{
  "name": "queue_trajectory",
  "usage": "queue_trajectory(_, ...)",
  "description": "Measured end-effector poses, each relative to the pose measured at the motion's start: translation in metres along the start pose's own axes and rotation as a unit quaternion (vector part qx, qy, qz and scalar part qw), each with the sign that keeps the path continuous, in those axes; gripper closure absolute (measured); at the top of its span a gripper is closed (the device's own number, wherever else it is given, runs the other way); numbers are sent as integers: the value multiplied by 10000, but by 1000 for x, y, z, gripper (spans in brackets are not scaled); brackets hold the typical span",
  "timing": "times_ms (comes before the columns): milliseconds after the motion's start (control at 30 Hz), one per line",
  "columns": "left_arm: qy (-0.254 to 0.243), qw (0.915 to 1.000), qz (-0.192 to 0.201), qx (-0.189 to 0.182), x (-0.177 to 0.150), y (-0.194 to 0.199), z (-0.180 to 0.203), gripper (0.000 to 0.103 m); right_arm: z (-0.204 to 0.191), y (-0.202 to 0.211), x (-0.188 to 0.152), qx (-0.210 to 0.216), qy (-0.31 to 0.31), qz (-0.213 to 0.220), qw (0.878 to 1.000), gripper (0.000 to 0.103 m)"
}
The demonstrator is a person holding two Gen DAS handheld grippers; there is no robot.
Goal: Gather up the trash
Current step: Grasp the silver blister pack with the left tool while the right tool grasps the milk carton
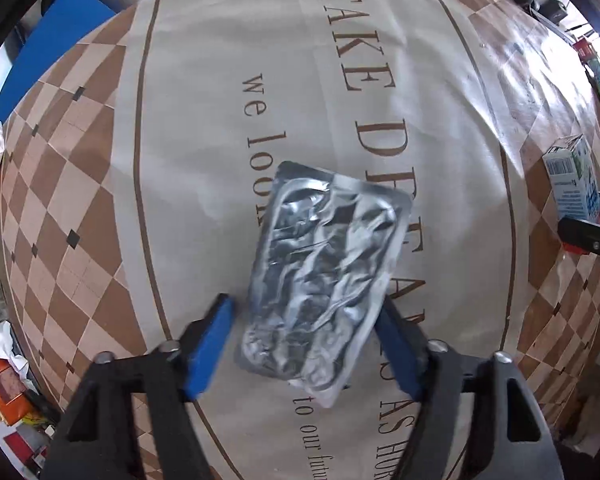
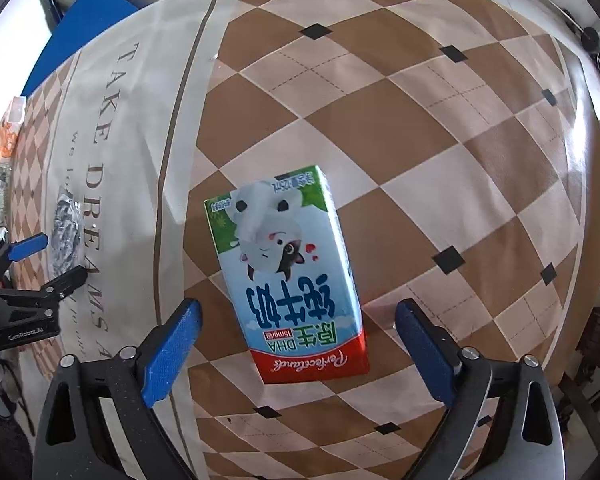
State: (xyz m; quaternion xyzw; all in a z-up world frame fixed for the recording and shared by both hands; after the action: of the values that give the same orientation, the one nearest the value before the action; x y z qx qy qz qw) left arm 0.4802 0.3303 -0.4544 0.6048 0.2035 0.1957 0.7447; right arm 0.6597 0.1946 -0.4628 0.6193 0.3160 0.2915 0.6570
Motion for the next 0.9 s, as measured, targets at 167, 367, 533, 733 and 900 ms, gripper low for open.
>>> queue_trajectory(167,527,9985,157,-20,-4,4,-1,43,-20,1,6,-538,375,220,9976,36)
queue_trajectory(367,1961,9801,205,-241,-54,0,2,43,-31,-3,-12,-485,533,165,9973,50)
queue_trajectory(533,2823,9581,290,-384,-117,-7,20,43,-38,-13,-59,-339,722,-14,9968,50)
queue_trajectory(733,3124,9488,178,-432,-185,-20,55,43,-47,-27,-129,-356,1162,-262,9922,50)
queue_trajectory(900,2911,9559,92,-365,-181,-22,60,42,-53,-36,-153,-456,1317,-338,9897,49)
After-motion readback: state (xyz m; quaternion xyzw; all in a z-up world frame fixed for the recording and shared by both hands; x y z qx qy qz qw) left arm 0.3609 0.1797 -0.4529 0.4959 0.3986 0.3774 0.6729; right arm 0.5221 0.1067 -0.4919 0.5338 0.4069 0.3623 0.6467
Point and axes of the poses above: each gripper's, at about its wrist camera, not at the fingertips, and y roughly against the way its jaws point, z to its right, x to its top, the point moved 3 cm from there along -y, roughly the way its jaws point, and after that the axes turned 10 degrees about -x, right-handed, at the moved point
